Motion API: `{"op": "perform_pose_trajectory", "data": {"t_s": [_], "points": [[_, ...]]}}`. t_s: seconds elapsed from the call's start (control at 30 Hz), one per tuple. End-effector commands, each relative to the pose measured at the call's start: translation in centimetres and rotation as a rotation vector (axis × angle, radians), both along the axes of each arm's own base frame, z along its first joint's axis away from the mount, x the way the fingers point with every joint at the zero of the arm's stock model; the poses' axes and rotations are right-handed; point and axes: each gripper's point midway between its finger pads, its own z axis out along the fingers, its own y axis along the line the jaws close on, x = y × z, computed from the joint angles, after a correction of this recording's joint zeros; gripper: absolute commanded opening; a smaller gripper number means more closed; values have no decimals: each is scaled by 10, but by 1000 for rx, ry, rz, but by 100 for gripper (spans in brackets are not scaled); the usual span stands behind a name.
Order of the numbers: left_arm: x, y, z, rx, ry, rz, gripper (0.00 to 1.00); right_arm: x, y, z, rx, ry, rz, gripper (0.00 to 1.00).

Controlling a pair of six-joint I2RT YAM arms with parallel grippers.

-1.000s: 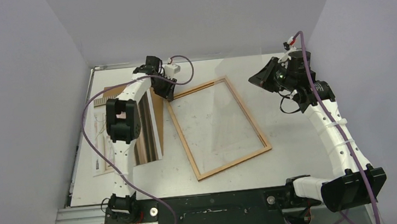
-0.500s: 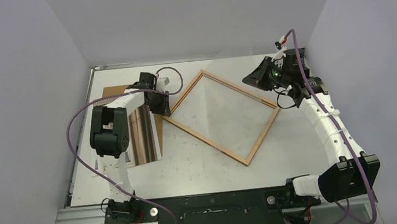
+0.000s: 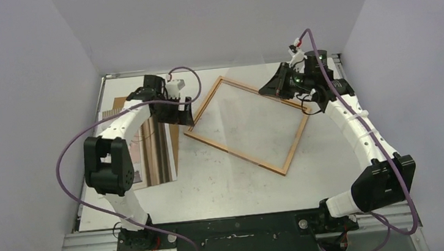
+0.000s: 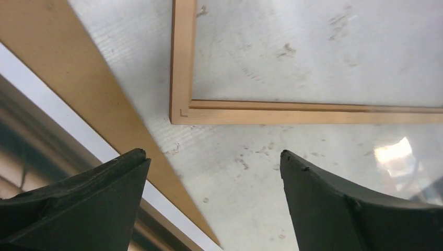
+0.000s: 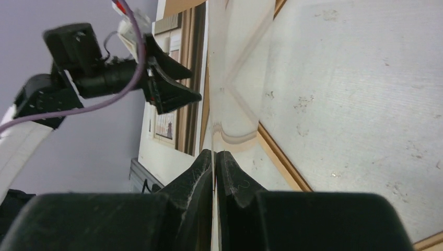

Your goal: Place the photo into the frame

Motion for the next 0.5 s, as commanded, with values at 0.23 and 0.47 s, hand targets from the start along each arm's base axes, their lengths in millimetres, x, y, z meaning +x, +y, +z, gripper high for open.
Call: {"op": "perform_pose_trajectory", "data": {"t_s": [0.23, 0.47], "points": [[-45, 21, 193, -195, -351, -439, 96, -47, 71, 51, 5, -287, 438, 7], [-103, 13, 235, -291, -439, -637, 96, -105, 89, 64, -35, -475, 674, 8]]}}
